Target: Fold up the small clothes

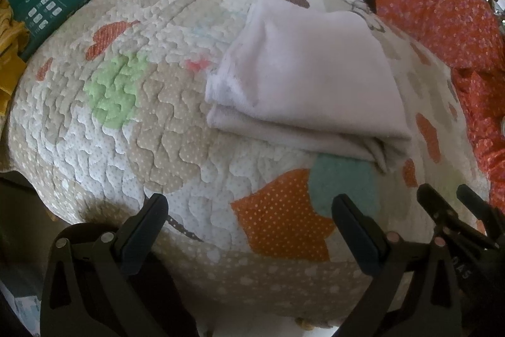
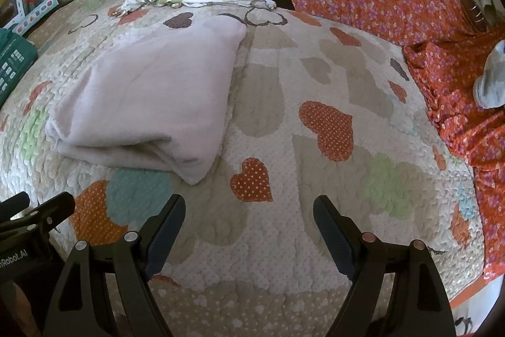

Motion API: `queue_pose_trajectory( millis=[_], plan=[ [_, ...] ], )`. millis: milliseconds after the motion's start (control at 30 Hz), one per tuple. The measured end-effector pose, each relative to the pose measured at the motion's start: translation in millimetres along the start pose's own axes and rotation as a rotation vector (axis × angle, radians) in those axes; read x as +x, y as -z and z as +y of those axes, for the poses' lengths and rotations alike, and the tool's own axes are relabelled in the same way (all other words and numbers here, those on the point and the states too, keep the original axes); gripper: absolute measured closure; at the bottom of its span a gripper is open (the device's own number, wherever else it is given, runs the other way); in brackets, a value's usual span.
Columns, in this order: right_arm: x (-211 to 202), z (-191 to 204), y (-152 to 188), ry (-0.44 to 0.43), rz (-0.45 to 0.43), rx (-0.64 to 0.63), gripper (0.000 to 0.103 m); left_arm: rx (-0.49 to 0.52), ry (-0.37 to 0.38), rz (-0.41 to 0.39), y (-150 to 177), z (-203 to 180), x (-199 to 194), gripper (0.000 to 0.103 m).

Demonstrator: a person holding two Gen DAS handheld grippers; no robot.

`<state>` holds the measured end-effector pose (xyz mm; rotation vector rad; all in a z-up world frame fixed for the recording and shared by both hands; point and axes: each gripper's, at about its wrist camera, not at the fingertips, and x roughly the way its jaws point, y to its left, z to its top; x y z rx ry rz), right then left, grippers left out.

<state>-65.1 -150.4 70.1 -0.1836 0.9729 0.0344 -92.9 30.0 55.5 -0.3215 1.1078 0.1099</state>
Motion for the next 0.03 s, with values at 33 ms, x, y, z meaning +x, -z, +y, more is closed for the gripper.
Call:
queue_pose_trajectory(
  millis=[33],
  plan=[
    [-0.4,0.2,0.3,-0.001,0.000,0.000,0.016,0.001,-0.002,-0.004,0.6,0.1,-1.5,0.000]
  ],
)
